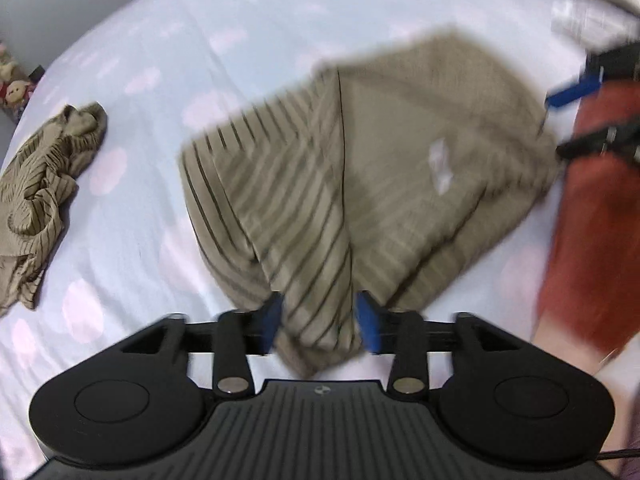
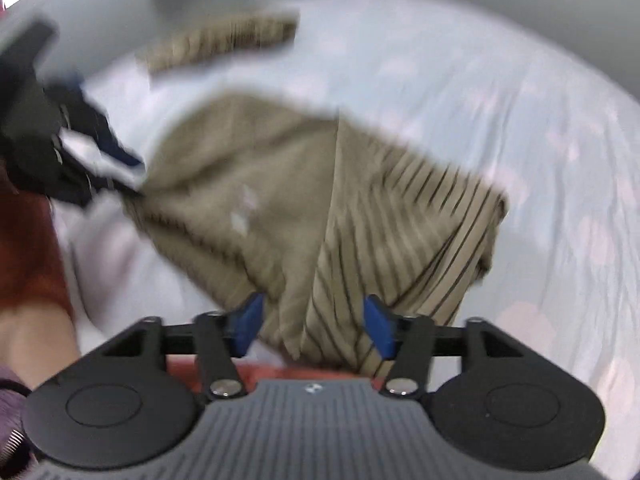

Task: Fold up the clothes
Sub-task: 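Grasp the folded shirt edge with the left gripper while the right gripper grasps beside it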

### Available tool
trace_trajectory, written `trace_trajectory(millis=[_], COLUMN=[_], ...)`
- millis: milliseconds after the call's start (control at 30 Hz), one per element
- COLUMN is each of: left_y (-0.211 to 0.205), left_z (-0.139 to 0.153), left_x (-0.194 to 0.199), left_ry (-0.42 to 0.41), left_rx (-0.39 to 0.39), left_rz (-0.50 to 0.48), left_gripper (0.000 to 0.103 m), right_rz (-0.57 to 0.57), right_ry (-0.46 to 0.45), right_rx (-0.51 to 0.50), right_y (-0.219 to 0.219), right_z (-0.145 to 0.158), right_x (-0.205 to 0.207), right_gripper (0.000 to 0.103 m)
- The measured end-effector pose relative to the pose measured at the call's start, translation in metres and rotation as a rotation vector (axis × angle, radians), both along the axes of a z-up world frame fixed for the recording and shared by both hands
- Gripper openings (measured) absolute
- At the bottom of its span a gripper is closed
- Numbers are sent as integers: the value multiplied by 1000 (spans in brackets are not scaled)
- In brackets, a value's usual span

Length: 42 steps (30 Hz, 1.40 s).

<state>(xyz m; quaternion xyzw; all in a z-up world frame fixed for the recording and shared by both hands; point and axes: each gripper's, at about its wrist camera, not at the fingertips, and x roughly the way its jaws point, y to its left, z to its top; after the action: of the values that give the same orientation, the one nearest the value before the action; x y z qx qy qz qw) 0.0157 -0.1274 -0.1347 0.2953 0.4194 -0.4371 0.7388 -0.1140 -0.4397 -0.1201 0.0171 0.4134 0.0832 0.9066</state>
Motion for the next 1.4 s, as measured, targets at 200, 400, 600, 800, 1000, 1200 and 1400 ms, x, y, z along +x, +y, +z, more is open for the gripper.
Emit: trace_trajectory(millis=[200, 400, 600, 800, 1000, 1200, 1400], left_y=[7, 2, 1, -4, -13, -25, -32], left_z=[24, 25, -22, -40, -53, -58, -54], left_x=[40, 80, 105, 116, 113, 102, 91], left_ry=[62, 157, 196, 274, 251, 164, 112], left_rx=[-249, -396, -332, -284, -214, -184, -195], left_rz=[218, 363, 432, 461, 441, 400, 334], left_gripper=[54, 59, 55, 55, 55, 55, 26], right_rz=[-267, -367, -413, -454, -438, -394, -323], right_ry=[-48, 39, 145, 224, 315, 319, 269], right_rx=[252, 213, 407, 352, 270, 188, 150], right_y=[-47, -72, -109, -105, -94, -81, -67], right_z=[6, -4, -48, -61, -76, -80, -75], right_x=[3, 61, 86, 94, 115, 124, 122], right_gripper=[67, 89, 89, 89, 90, 86, 48])
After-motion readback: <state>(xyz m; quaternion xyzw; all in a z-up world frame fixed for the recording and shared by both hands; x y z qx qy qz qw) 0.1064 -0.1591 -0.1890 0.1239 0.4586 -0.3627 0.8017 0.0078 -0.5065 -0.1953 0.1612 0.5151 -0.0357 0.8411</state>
